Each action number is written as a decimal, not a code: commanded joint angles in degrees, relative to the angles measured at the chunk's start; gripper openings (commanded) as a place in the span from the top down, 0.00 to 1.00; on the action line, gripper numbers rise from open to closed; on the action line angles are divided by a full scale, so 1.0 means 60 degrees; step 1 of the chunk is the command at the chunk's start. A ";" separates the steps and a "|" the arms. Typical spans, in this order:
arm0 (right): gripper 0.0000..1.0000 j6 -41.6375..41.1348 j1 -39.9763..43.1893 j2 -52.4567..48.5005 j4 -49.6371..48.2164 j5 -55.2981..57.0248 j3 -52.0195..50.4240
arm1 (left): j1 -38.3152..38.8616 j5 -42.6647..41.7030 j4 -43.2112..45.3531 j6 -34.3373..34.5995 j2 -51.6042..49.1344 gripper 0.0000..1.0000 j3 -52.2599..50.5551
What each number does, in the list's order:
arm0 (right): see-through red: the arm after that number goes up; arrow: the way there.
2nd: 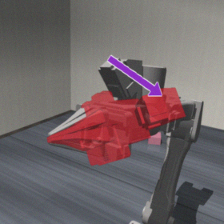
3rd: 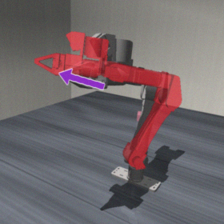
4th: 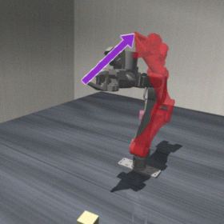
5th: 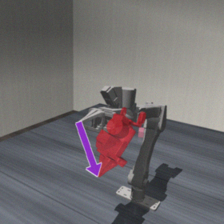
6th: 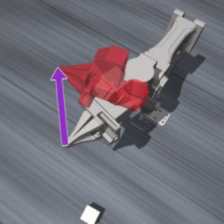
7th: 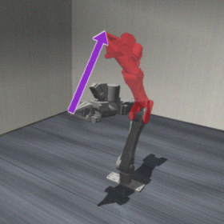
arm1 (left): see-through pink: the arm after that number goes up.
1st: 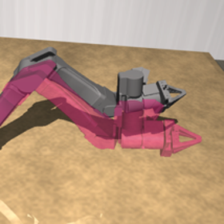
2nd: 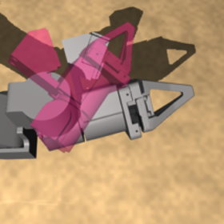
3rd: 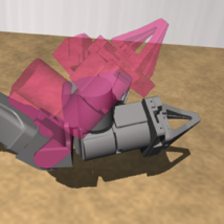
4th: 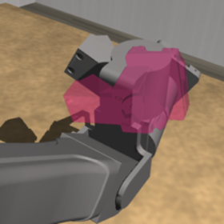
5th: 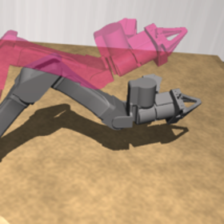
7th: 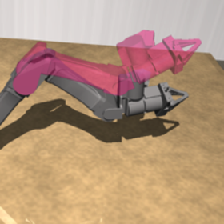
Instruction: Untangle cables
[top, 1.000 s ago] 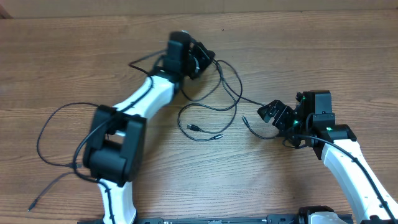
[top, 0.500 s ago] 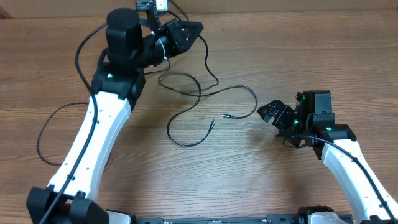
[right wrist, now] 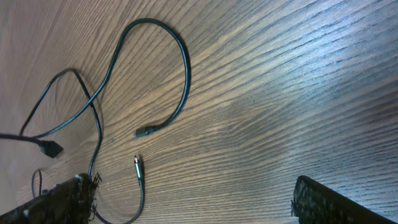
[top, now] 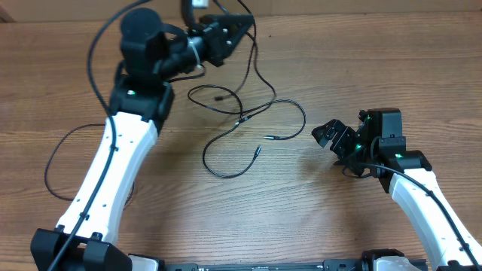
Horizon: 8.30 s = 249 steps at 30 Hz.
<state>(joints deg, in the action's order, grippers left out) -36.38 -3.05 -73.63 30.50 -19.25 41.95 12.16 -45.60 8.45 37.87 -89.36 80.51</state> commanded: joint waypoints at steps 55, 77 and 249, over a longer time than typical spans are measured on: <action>0.00 -0.0007 -0.0036 -0.0022 -0.0062 0.0058 0.0146 | -0.6645 0.4397 -0.4426 -0.1155 -0.8247 0.01 0.7402; 0.00 -0.0011 -0.0036 -0.0022 -0.0062 0.0058 0.0146 | -0.6415 0.7752 -1.2772 0.1501 -0.8215 0.01 1.2564; 0.00 -0.0007 -0.0036 -0.0022 -0.0062 0.0058 0.0146 | 0.2328 1.1216 -1.3005 0.2645 -0.6218 0.00 0.5639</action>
<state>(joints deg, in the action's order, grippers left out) -36.42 -3.05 -73.67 30.48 -19.25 41.95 25.54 20.40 -71.64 53.84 -128.64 117.67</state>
